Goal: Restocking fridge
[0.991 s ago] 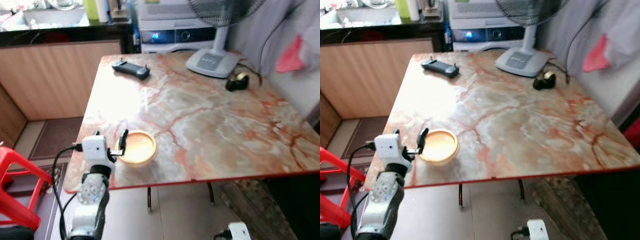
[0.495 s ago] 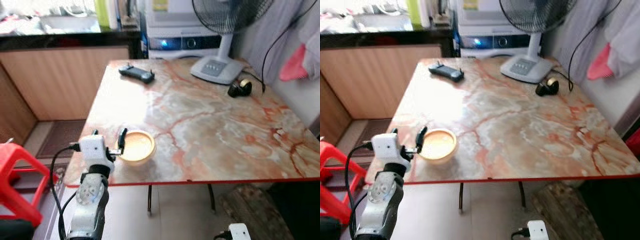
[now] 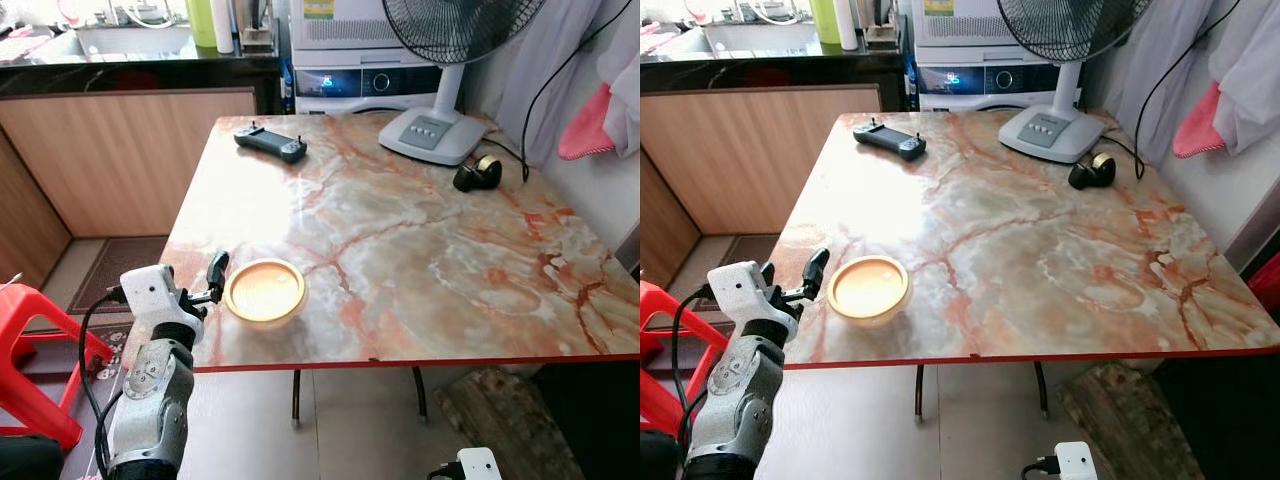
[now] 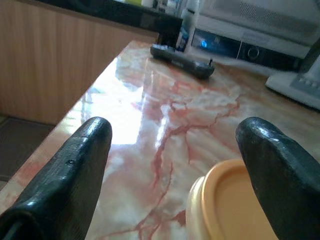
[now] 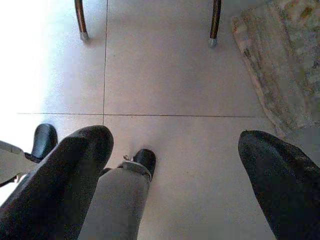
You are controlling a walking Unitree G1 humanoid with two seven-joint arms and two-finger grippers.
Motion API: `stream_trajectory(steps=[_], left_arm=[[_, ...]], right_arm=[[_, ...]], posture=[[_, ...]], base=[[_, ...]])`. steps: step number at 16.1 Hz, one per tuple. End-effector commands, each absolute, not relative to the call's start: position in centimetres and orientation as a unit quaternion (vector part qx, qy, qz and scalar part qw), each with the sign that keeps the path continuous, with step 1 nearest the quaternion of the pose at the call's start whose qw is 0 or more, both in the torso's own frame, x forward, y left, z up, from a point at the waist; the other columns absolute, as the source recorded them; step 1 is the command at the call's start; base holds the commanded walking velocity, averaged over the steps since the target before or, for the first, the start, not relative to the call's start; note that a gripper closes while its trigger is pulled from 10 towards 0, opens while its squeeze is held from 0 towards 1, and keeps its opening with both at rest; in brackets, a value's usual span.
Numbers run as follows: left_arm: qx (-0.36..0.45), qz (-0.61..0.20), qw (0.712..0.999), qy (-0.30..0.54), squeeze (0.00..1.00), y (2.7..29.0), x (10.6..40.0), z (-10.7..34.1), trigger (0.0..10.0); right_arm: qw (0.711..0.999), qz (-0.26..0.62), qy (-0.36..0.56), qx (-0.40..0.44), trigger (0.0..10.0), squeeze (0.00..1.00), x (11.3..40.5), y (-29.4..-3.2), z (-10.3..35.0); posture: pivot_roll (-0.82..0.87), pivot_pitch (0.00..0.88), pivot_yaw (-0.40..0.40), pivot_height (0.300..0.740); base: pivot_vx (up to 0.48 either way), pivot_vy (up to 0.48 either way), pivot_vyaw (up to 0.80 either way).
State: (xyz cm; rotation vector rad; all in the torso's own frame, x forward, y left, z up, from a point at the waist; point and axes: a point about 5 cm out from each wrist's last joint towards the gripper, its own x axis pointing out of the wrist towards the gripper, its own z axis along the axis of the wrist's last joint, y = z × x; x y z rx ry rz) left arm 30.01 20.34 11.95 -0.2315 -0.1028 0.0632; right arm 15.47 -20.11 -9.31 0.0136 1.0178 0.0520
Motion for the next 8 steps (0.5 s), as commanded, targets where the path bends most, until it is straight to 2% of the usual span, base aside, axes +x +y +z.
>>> stream_trajectory(steps=[1,5,8], left_arm=[[-0.116,0.015,0.993,-0.028,1.0,20.53,30.45,11.56,10.0],[-0.17,-0.026,0.985,-0.01,1.0,20.51,31.01,11.36,10.0],[-0.176,-0.038,0.984,-0.004,1.0,20.87,31.25,11.06,10.0]], right_arm=[[0.872,0.022,0.488,0.005,10.0,0.0,15.46,-20.41,-9.27],[0.873,0.022,0.487,-0.001,10.0,0.0,15.54,-20.67,-9.2],[0.874,0.019,0.486,-0.004,10.0,0.0,15.58,-20.88,-9.14]], posture=[[0.02,0.0,-0.024,0.74],[0.01,0.0,-0.031,0.74],[0.01,0.0,-0.037,0.74]], base=[[0.0,0.0,0.0],[0.0,0.0,0.0],[0.0,0.0,0.0]])
